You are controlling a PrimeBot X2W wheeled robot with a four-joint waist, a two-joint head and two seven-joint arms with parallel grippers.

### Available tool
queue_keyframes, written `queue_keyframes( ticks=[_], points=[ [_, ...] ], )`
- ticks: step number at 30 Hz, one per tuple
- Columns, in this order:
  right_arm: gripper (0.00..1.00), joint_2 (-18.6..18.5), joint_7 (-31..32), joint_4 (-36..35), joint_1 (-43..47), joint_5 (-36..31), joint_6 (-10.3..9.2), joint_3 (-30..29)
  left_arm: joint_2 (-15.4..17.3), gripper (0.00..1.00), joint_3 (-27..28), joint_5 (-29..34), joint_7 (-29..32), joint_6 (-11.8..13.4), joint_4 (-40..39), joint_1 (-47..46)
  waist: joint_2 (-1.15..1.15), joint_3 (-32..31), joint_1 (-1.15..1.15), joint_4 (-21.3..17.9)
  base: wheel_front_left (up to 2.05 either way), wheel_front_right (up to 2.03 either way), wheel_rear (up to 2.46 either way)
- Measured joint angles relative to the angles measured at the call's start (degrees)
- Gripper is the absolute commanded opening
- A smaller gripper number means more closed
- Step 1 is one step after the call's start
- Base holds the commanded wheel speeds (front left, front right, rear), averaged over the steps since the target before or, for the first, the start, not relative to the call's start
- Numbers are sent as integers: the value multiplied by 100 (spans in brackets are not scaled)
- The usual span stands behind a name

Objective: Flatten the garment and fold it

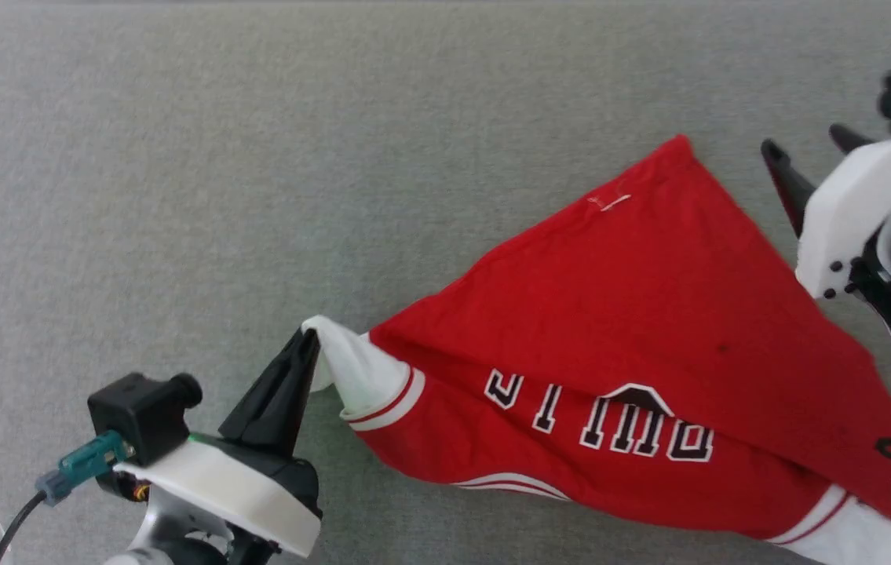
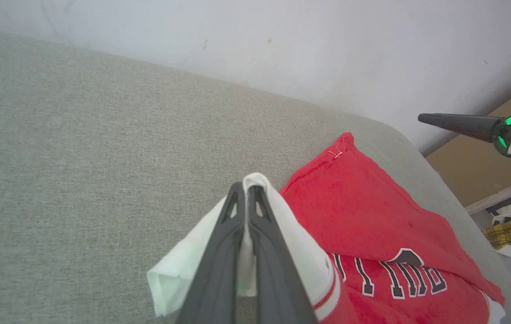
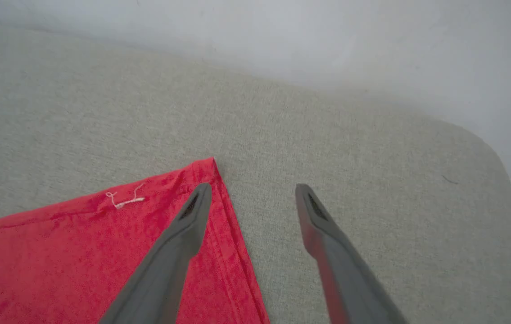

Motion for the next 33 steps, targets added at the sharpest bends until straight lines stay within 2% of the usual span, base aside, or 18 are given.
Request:
queue_keyframes(
  ticks=[4, 12, 13, 14, 15, 16, 19, 24, 27, 33],
  points=[
    [100, -175, 316, 792, -391, -94, 0, 313, -37, 0, -108, 0, -26, -40, 83, -202, 0, 241, 0, 229, 0, 0, 0],
    [100, -414, 293, 1595, -790, -111, -1, 676, -104, 0, -227, -2, -162, -129, 272, -414, 0, 681, -1, 643, 0, 0, 0],
    [90, -446, 292, 1646, -844, -90, -1, 704, -108, 1, -236, -2, -181, -130, 289, -443, 0, 724, -2, 687, 0, 0, 0],
    [19, -481, 300, 1677, -907, -60, -2, 750, -111, 0, -243, -2, -204, -131, 308, -460, 0, 765, -2, 729, 0, 0, 0],
    [19, -514, 302, 1699, -966, -20, -2, 783, -111, 0, -244, -3, -209, -131, 328, -470, 0, 801, -2, 765, 0, 0, 0],
    [0, -541, 322, 1724, -1015, 8, -2, 829, -111, 1, -243, -4, -210, -132, 348, -476, 0, 834, -2, 796, 0, 0, 0],
    [0, -568, 348, 1737, -1084, 62, -2, 946, -108, 1, -225, -11, -222, -132, 408, -516, 0, 882, -2, 841, 0, 0, 0],
    [0, -517, 25, 1769, -1072, 127, 0, 887, -96, 0, -158, -12, -315, -132, 461, -523, 0, 800, -1, 769, 0, 0, 0],
    [0, -425, -308, 1733, -1033, 192, 0, 759, -70, 0, -116, 10, -382, -127, 493, -583, 0, 674, -1, 679, 0, 0, 0],
    [0, -146, -1194, 1417, -1028, 259, 0, 207, 90, 0, -8, 439, -550, -18, 598, -1116, 0, 274, -1, 444, 0, 0, 0]
  ],
)
